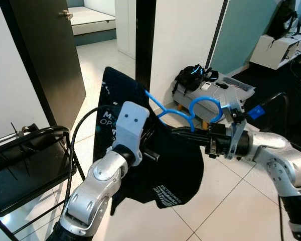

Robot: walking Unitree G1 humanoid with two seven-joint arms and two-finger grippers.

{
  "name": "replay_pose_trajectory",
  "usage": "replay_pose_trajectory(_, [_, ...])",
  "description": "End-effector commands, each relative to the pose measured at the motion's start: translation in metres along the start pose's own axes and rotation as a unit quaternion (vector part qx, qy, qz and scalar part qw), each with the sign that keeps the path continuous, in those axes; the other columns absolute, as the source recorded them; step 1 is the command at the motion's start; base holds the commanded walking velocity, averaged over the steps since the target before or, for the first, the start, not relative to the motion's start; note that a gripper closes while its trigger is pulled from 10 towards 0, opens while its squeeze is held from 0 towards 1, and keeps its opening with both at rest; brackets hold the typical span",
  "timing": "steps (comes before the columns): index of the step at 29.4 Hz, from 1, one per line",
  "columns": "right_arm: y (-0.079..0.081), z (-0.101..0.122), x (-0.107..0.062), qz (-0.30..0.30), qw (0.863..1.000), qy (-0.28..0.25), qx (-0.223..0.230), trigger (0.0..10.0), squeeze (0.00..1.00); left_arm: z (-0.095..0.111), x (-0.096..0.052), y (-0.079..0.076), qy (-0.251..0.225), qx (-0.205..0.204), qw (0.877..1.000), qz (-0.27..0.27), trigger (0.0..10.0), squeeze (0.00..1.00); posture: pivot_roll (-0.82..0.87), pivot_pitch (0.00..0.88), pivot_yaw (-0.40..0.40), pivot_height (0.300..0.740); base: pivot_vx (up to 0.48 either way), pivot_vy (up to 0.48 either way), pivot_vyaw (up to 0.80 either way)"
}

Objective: Hang hanger

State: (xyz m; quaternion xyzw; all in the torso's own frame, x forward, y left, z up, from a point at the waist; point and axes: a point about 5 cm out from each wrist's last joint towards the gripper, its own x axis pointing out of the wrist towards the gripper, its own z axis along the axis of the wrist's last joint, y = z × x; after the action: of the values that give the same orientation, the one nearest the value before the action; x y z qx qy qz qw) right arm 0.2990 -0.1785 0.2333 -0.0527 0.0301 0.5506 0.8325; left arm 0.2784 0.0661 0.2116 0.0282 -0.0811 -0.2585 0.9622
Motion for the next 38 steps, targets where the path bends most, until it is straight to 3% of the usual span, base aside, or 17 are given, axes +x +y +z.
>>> replay_pose_trajectory(1, [-0.002,-0.011,0.001,-0.011,0.999,0.032,0.014,10.0,0.00,0.013,0.001,0.012,-0.024,0.028,0.999,0.031,10.0,0.00,0.00,0.030,-0.043,0.740,0.000,0.000,0.00])
replay_pose_trajectory(2, [-0.004,-0.009,0.000,-0.016,0.999,0.029,0.012,10.0,0.00,0.013,0.001,0.014,-0.024,0.029,0.999,0.034,10.0,0.00,0.00,0.030,-0.043,0.740,0.000,0.000,0.00])
replay_pose_trajectory(3, [-0.005,-0.008,0.000,-0.025,0.999,0.025,0.010,10.0,0.00,0.013,0.000,0.013,-0.026,0.024,0.999,0.029,10.0,0.85,0.00,0.030,-0.043,0.740,0.000,0.000,0.00])
replay_pose_trajectory(4, [-0.005,-0.008,0.000,-0.025,0.999,0.025,0.010,10.0,0.00,0.013,0.000,0.013,-0.026,0.024,0.999,0.029,10.0,0.85,0.00,0.030,-0.043,0.740,0.000,0.000,0.00])
replay_pose_trajectory(5, [-0.007,-0.008,0.001,-0.032,0.999,0.022,0.009,10.0,0.00,0.014,0.000,0.013,-0.028,0.020,0.999,0.025,10.0,1.00,0.00,0.032,-0.042,0.740,0.000,0.000,0.00])
replay_pose_trajectory(21, [-0.018,-0.001,0.001,-0.067,0.998,-0.003,-0.001,10.0,0.00,0.009,-0.003,0.021,0.000,0.019,0.998,0.057,10.0,1.00,0.01,0.037,-0.046,0.740,0.000,0.000,0.00])
replay_pose_trajectory(22, [-0.018,0.002,0.001,-0.069,0.997,-0.015,-0.004,10.0,0.00,0.004,-0.003,0.021,0.018,0.007,0.998,0.066,10.0,0.56,0.00,0.037,-0.042,0.740,0.000,0.000,0.00])
replay_pose_trajectory(23, [-0.018,0.002,0.001,-0.069,0.997,-0.015,-0.004,10.0,0.00,0.004,-0.003,0.021,0.018,0.007,0.998,0.066,10.0,0.56,0.00,0.037,-0.042,0.740,0.000,0.000,0.00])
replay_pose_trajectory(24, [-0.019,0.006,0.000,-0.073,0.997,-0.029,-0.009,10.0,0.00,-0.002,-0.003,0.022,0.038,-0.010,0.996,0.078,10.0,0.00,0.00,0.037,-0.042,0.740,0.000,0.000,0.00])
replay_pose_trajectory(28, [-0.020,0.011,-0.001,-0.076,0.996,-0.052,-0.013,10.0,0.00,-0.012,-0.005,0.020,0.068,-0.037,0.993,0.092,10.0,0.00,0.00,0.037,-0.040,0.740,0.000,0.000,0.00])
replay_pose_trajectory(30, [-0.021,0.023,-0.003,-0.076,0.993,-0.094,-0.018,10.0,0.00,-0.027,-0.009,0.016,0.101,-0.118,0.981,0.119,10.0,0.00,0.00,0.038,-0.040,0.740,0.000,0.000,0.00])
replay_pose_trajectory(31, [-0.021,0.023,-0.003,-0.076,0.993,-0.094,-0.018,10.0,0.00,-0.027,-0.009,0.016,0.101,-0.118,0.981,0.119,10.0,0.00,0.00,0.038,-0.040,0.740,0.000,0.000,0.00])
replay_pose_trajectory(34, [-0.021,0.031,-0.004,-0.071,0.991,-0.116,-0.019,10.0,0.00,-0.032,-0.009,0.015,0.103,-0.169,0.971,0.134,10.0,0.00,0.00,0.037,-0.043,0.740,0.000,0.000,0.00])
replay_pose_trajectory(38, [-0.020,0.036,-0.005,-0.062,0.989,-0.131,-0.020,10.0,0.00,-0.031,-0.008,0.015,0.090,-0.178,0.971,0.135,10.0,0.00,0.00,0.035,-0.042,0.740,0.000,0.000,0.00])
